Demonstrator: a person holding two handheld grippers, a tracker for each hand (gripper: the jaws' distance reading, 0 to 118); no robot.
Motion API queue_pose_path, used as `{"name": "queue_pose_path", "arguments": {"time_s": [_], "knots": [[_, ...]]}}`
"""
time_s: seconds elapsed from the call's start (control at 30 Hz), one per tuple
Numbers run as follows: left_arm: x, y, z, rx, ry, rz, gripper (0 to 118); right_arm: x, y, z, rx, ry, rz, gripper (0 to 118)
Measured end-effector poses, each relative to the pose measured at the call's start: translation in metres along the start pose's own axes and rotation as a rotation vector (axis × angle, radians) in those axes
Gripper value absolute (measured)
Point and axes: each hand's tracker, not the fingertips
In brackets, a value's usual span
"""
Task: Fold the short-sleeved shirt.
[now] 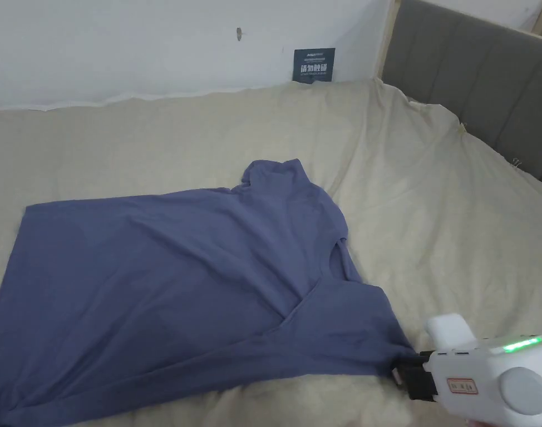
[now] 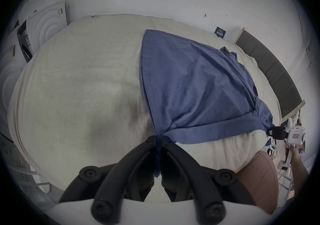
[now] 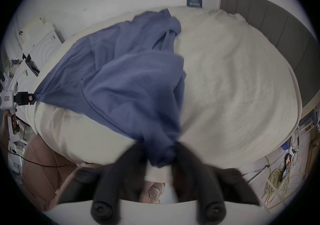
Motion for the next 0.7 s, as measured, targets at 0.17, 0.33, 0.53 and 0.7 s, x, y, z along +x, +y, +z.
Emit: {"name": "queue_pose_path", "arguments": {"time_s": [0.17, 0.33, 0.53, 0.7], "knots": [[-0.001, 0.001, 0.011, 0.014, -0.024, 0.026, 5, 0.004, -0.002, 0.027, 0.056, 0.031, 0.015, 9], [0.000, 0.005, 0.022, 0.038, -0.073, 0.045, 5, -0.002, 0.002, 0.041, 0.077, 0.058, 0.032, 9], [-0.007, 0.006, 0.040, 0.063, -0.105, 0.082, 5, 0.002, -0.003, 0.061, 0.096, 0.109, -0.001, 9], [-0.009, 0.023, 0.051, 0.034, -0.132, 0.085, 5, 0.001, 0.013, 0.081, 0.097, 0.119, -0.015, 9]]}}
